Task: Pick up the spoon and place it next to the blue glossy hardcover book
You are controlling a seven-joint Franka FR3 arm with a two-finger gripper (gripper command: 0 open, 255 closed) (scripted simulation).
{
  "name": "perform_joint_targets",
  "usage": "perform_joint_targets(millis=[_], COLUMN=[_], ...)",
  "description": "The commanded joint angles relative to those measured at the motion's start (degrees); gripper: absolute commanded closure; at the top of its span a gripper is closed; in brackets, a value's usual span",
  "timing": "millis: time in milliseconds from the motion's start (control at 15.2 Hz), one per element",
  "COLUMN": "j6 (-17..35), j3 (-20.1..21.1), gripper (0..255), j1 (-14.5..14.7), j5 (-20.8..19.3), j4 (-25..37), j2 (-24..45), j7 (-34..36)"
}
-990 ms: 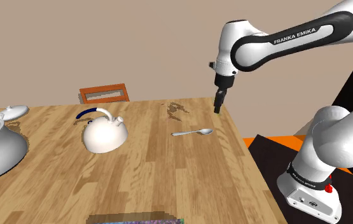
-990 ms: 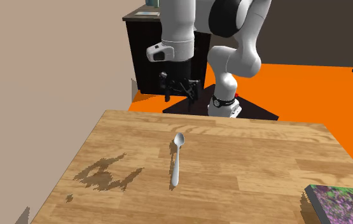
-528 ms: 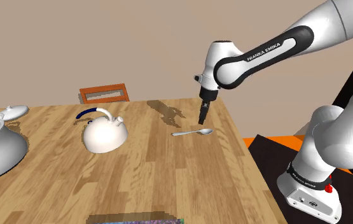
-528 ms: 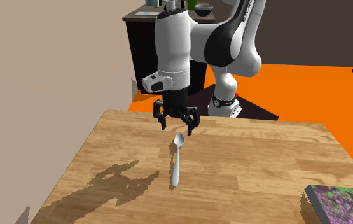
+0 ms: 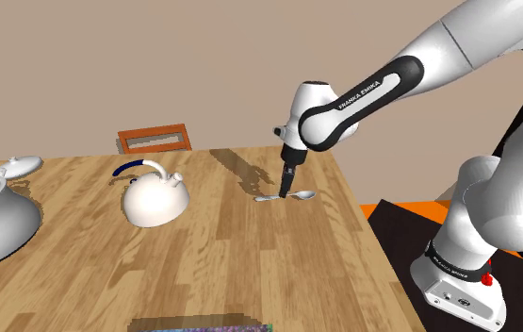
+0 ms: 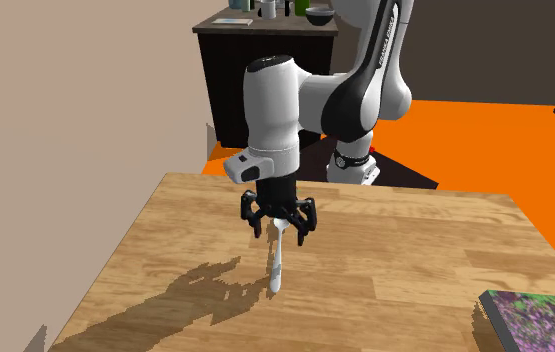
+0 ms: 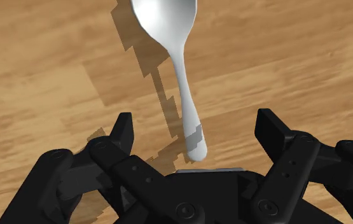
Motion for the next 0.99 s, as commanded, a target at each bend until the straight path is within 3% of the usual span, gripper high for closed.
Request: perform_joint_targets(millis=[0, 132, 660, 726, 924], j6=[1.72, 3.75, 3.74, 3.74, 3.74], j3=[0.14, 0.27, 0.28, 0.28, 0.28], gripper=[0, 0, 0, 255, 255], j1=[0.35, 0.73, 0.72, 0.72, 0.72], j5=[0.75, 1.73, 1.73, 1.73, 1.73], j4=[-0.22, -0.37, -0.37, -0.37, -0.37], j2=[1.43, 3.32, 3.31, 3.31, 3.31], j7=[-0.46, -1.13, -1.13, -1.13, -1.13])
